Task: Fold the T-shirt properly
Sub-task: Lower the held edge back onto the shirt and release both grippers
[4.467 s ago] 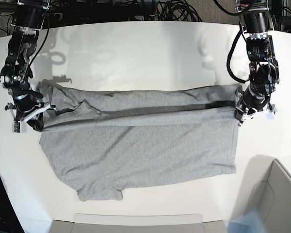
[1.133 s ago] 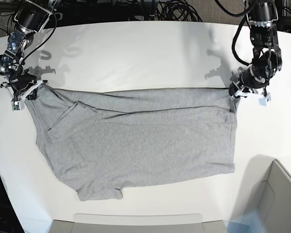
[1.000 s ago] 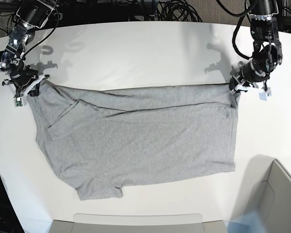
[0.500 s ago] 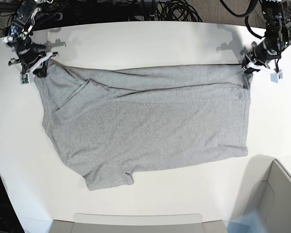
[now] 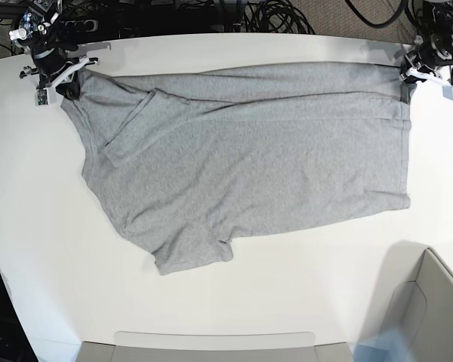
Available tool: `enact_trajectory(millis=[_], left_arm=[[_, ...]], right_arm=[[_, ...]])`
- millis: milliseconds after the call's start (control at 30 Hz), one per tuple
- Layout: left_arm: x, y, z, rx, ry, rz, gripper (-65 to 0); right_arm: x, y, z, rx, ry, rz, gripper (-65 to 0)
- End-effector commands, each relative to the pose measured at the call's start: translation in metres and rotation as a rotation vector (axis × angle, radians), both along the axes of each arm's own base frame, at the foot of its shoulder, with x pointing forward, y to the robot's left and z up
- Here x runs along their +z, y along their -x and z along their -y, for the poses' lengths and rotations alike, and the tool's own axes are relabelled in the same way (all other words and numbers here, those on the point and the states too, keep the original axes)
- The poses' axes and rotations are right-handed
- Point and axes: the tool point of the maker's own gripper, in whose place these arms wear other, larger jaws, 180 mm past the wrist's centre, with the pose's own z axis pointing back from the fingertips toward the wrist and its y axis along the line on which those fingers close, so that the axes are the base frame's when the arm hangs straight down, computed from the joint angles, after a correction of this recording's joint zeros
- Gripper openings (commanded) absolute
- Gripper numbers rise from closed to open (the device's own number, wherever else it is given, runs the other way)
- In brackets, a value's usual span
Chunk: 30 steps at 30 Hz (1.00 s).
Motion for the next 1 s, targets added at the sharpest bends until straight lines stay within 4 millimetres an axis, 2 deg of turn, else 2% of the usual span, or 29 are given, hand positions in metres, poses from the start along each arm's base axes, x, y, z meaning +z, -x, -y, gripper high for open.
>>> enact_trajectory(millis=[0, 200, 400, 433, 533, 633, 833, 967], left_arm=[[-0.007, 0.028, -0.015, 0.007, -0.060, -0.121, -65.0], [-0.006, 0.032, -0.016, -0.005, -0.066, -0.139, -65.0], [-0.006, 0.032, -0.017, -0.003, -0.068, -0.136, -65.0], [-0.005, 0.031, -0.017, -0.004, -0.069, -0.133, -64.0], [-0.002, 0.026, -0.015, -0.013, -0.070, -0.119, -52.4], [0.009, 0.009, -0.007, -0.053, -0.076, -0.070, -44.1], [0.021, 0.001, 0.003, -0.094, -0.083, -0.036, -42.4], [0.029, 0.000, -0.010, -0.062, -0.103, -0.022, -42.4]], right_arm=[[-0.025, 0.044, 0.013, 0.014, 0.075, -0.225, -63.5], [-0.028, 0.061, 0.015, 0.008, 0.074, -0.256, -63.5], [-0.013, 0.050, 0.005, 0.013, 0.092, -0.206, -63.1], [-0.007, 0.045, 0.002, 0.016, 0.102, -0.184, -62.8], [0.010, 0.034, -0.004, 0.020, 0.125, -0.132, -58.5], [0.022, 0.027, -0.004, 0.027, 0.151, -0.100, -51.8], [0.032, 0.020, -0.004, 0.037, 0.172, -0.075, -44.1], [0.048, 0.013, -0.003, 0.045, 0.208, -0.039, -43.6]])
